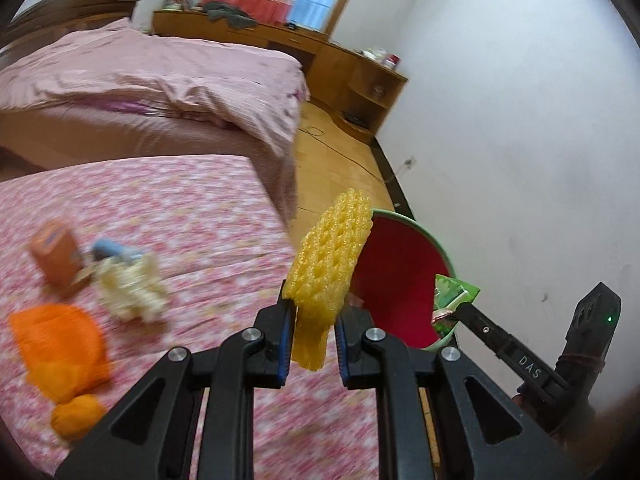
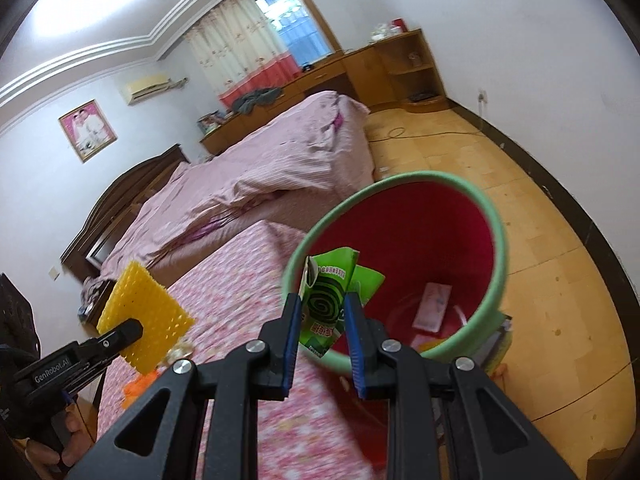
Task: Collect trash
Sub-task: 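Drop the green packet and foam net into the red bucket with both tools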
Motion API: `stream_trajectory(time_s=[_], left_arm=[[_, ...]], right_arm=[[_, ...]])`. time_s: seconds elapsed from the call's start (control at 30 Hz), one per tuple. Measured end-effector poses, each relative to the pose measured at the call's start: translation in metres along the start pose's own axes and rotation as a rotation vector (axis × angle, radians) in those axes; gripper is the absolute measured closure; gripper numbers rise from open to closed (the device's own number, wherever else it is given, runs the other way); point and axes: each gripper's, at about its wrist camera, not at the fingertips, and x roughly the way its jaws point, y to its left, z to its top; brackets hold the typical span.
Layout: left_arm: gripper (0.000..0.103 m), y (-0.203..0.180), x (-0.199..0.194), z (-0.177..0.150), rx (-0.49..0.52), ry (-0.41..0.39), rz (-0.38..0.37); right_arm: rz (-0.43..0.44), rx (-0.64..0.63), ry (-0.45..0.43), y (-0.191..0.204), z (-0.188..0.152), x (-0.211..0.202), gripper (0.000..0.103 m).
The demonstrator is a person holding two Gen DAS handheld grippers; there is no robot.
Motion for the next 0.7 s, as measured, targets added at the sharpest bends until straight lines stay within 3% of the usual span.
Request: stream_trajectory(time_s=[0.27,0.47,0.6,0.7], left_arm=[[0.086,-0.047,0.059,0.006,0.081,0.074,-0.030],[0.085,-0.065,0.089,0.001,0.139,0.124,-0.007],[0.063,-0.071,0.102,0.001,0.150,0.144,0.026],[0.058,-0.069,0.103,0.003,0.134,0.141,0.030]], right_arm=[[-0.037,0.040,0.003,-0.041,0.011,0.011,0.078],[-0.046,0.056,0.021,-0.062,0.015,0.020,0.076],[-0.047,0.056,0.028,-0.069,0.019,0.026,0.072],[-0.041,0.055,0.030,-0.070,0.019,0.028,0.065]])
